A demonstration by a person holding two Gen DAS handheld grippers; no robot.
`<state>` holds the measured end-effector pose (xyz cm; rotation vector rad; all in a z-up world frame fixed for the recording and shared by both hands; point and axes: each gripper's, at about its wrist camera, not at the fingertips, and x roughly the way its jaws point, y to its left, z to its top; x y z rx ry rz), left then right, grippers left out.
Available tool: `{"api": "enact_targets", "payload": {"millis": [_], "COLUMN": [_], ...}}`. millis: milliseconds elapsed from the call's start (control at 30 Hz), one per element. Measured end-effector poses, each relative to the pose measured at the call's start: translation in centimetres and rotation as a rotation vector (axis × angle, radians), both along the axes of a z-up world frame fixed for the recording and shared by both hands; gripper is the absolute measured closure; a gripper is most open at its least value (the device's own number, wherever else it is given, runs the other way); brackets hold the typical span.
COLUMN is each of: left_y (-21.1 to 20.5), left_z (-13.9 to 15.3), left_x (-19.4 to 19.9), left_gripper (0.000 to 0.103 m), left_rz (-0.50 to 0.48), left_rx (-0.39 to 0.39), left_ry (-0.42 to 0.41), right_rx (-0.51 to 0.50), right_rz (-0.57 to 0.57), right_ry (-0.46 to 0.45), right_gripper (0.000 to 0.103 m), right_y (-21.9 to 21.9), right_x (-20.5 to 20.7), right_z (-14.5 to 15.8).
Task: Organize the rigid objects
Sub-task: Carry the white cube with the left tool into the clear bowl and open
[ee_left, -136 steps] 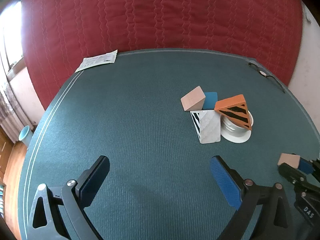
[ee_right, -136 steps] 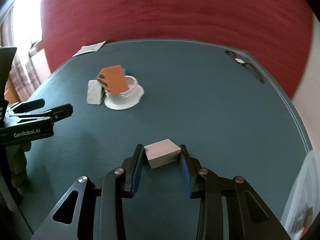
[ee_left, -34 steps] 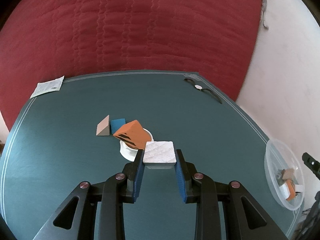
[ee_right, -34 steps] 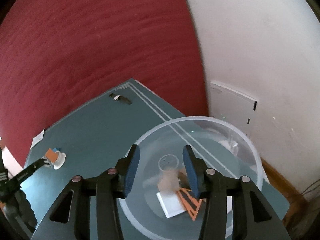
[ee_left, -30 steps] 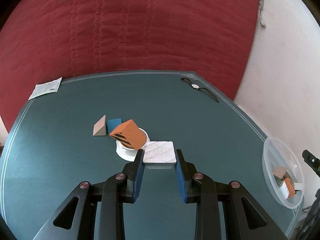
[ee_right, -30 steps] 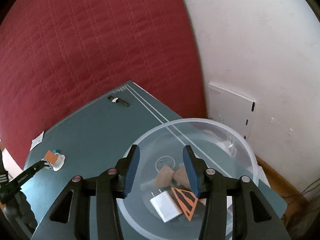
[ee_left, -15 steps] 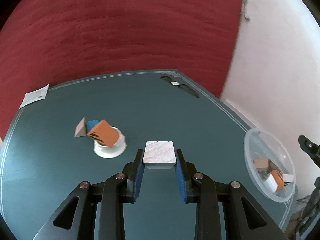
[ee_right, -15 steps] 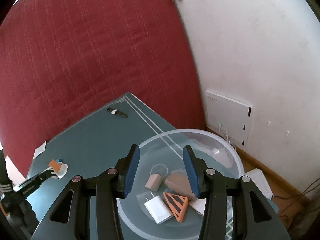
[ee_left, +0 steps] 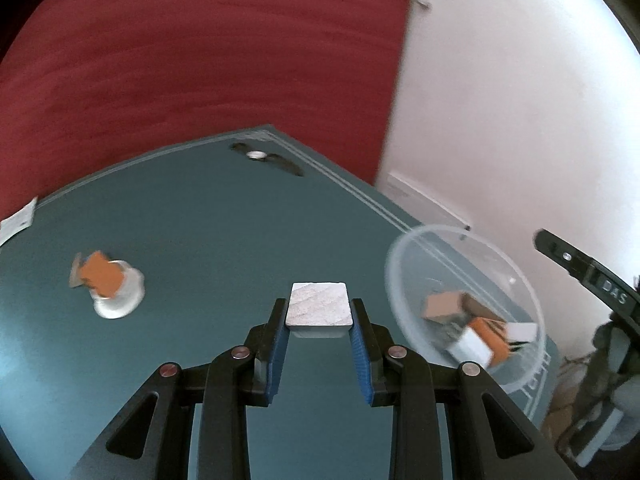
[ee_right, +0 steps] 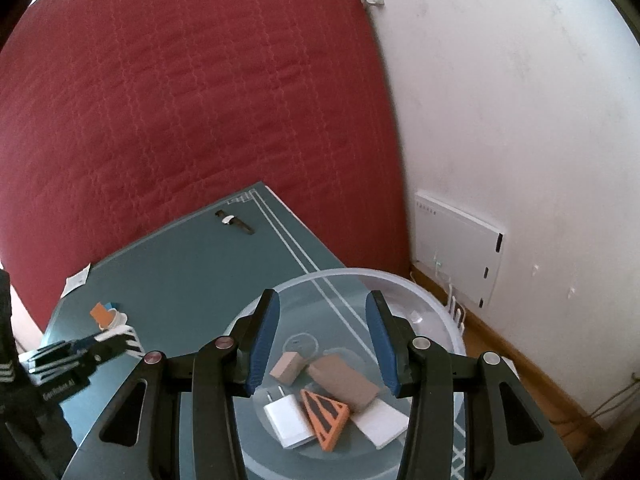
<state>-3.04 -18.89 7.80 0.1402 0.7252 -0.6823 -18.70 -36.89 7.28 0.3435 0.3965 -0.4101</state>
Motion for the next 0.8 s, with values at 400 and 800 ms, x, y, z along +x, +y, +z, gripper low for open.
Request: {"api": "enact_targets", "payload": {"millis": [400,800], "left_y": [-6.6,-4.2], "left_z": [-0.5,-0.3], "left_x": [-2.7,-2.4], "left_gripper": [0.071,0.027], "left_rz": [-0.151,-0.082], "left_rx": [0.015,-0.008], "left_ry": [0.007,-0.036], "right_rx": [0.031,0.031], "right_rz": [-0.01,-0.005], "right_ry": [-0.007,0.001], "right_gripper": [0.056,0.056], "right_y": [-2.0,-1.8], "right_x": [-1.0,-0.9], "right_z": [-0.5,-0.9]}}
